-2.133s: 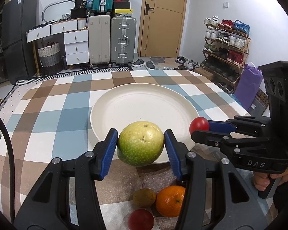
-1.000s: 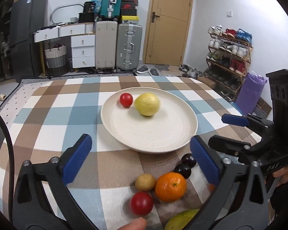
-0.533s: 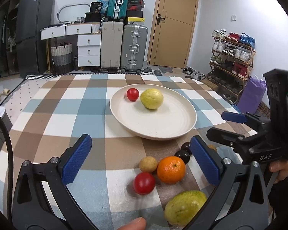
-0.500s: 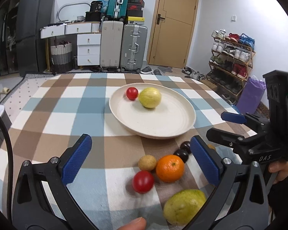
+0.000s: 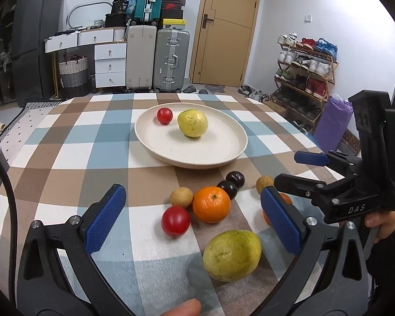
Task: Organize fruits
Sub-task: 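Withdraw both open grippers from the plate back toward the remaining fruits, then close the left gripper on the yellow-green fruit while the right gripper grasps an orange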
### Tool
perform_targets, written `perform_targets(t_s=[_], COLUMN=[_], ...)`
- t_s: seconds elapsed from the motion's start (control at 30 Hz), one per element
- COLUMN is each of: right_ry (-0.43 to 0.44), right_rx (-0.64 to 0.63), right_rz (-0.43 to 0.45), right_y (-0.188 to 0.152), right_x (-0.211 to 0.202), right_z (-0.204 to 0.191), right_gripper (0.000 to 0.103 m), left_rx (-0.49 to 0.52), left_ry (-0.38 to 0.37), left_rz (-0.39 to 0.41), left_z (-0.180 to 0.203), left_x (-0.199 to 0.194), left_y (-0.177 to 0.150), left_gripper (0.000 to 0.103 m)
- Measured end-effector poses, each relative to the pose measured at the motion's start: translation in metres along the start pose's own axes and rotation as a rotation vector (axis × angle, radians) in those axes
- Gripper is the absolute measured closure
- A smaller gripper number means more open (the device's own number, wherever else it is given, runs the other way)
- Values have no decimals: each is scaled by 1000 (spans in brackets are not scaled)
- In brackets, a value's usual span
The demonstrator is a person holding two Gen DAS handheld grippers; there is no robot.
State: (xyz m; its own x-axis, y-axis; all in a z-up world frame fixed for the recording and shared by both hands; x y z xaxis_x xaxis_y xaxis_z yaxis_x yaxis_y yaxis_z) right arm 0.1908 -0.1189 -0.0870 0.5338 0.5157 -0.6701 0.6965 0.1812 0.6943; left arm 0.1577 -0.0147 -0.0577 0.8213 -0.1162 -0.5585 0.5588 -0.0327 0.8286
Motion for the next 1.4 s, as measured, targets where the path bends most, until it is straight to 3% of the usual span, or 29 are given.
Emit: perform_targets(t_s=[0.73, 1.03, 1.23, 1.4], right_ry=[55, 84, 117, 133], right_rx=[-98, -132, -135, -150], right_rz=[-157, -202, -226, -228], right_y=[-40, -50, -55, -57], right_x=[7, 7, 8, 7], right_z=[-17, -21, -26, -32], right_gripper=[2, 16, 25, 37], left_rx=[31, 94, 126, 146], left_ry=[-117, -133, -173, -185], left_rz=[-106, -153, -205, -220], left_z=[25, 40, 51, 56], left_x=[1, 6, 14, 17], left_y=[-26, -35, -43, -46], left_gripper=[1, 2, 17, 20])
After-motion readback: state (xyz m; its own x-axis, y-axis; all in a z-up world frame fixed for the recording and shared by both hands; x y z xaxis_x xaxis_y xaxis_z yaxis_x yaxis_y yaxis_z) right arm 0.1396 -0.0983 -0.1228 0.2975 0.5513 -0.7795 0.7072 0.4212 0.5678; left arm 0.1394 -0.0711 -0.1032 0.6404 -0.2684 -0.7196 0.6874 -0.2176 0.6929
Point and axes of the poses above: each gripper's, at about its wrist camera, not at the fingertips, and x roughly the way its jaws point, z to its right, y to its top, the point moved 10 cm from there along x, roughly the way its jaws point, and after that the axes turned 8 degrees about x, right-handed, at the moved point
